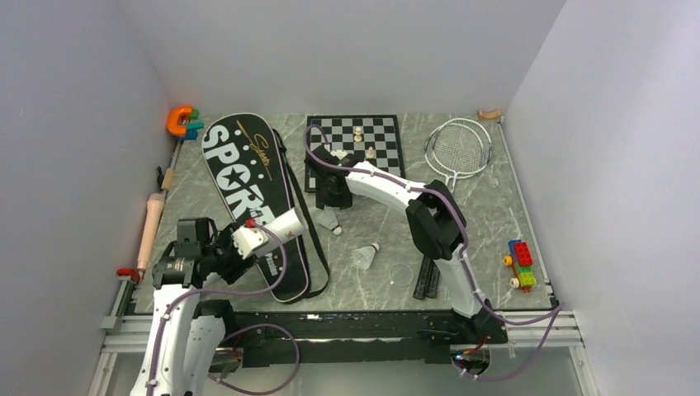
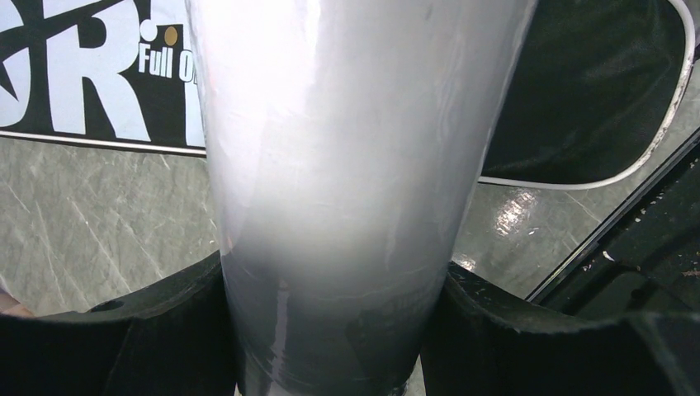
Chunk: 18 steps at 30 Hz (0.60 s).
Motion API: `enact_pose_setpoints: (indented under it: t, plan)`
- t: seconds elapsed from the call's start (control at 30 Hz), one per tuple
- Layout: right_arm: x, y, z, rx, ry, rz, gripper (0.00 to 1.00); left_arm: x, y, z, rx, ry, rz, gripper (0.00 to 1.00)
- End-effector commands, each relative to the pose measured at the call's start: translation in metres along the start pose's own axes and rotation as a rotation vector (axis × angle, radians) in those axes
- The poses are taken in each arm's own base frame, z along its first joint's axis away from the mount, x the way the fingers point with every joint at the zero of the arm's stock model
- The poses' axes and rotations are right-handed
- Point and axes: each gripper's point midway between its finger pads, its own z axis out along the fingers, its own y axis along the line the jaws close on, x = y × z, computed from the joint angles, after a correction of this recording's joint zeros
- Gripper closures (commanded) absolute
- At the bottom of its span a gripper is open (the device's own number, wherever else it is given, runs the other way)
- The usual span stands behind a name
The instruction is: Pack up the badminton gear
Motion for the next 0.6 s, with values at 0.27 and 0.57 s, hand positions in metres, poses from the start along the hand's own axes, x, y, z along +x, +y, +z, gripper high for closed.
enact_pose_setpoints:
  t: [0.27,0.57]
  plan:
    - [-0.006,-0.003,-0.019,-0.012,-0.025,0.000,0.69,-0.012,0.004,0.001,-0.002,-0.053,0.039,0.35]
    - [-0.002,-0.010,-0.025,-0.008,-0.016,-0.006,0.98,-0.017,0.010,-0.003,-0.023,-0.060,0.039,0.35]
